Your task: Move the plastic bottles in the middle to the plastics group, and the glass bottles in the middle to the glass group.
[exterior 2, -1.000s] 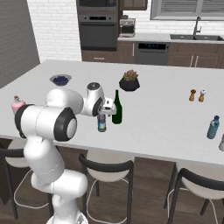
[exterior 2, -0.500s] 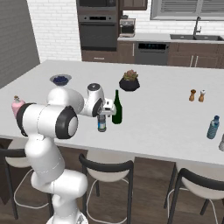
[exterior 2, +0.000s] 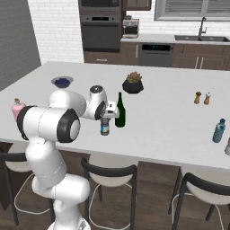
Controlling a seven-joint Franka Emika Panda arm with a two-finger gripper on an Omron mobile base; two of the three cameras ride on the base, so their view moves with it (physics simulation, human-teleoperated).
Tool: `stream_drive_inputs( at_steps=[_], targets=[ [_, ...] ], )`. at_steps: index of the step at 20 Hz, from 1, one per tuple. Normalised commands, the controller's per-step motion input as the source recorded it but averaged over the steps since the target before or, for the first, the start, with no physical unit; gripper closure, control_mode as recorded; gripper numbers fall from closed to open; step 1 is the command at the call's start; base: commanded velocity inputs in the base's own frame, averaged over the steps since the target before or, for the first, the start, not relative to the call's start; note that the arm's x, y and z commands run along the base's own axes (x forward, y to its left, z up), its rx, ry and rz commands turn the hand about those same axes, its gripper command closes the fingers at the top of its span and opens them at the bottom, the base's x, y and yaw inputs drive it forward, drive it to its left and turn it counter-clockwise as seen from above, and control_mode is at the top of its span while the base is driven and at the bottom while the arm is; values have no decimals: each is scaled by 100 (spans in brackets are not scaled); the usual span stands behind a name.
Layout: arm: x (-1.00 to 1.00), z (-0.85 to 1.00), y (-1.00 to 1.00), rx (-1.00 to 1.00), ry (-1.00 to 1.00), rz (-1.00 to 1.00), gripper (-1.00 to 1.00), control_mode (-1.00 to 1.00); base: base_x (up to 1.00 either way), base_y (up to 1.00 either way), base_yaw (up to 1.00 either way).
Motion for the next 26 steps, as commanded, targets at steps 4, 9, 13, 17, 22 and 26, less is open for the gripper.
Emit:
stream_drive_inputs(
  at_steps=[4,9,13,17,22,26],
  targets=[
    [-3,0,0,0,0,0,100,-100,0,0,0],
    [-45,11,-12,0,-1,-1,100,-100,0,0,0],
    [-58,22,-38,0,-2,-5,100,-100,0,0,0],
    [-40,28,-50,0,0,-5,100,-100,0,0,0],
    [-28,19,-66,0,0,-6,100,-100,0,0,0],
    [-18,8,-73,0,0,-6,100,-100,0,0,0]
  ],
)
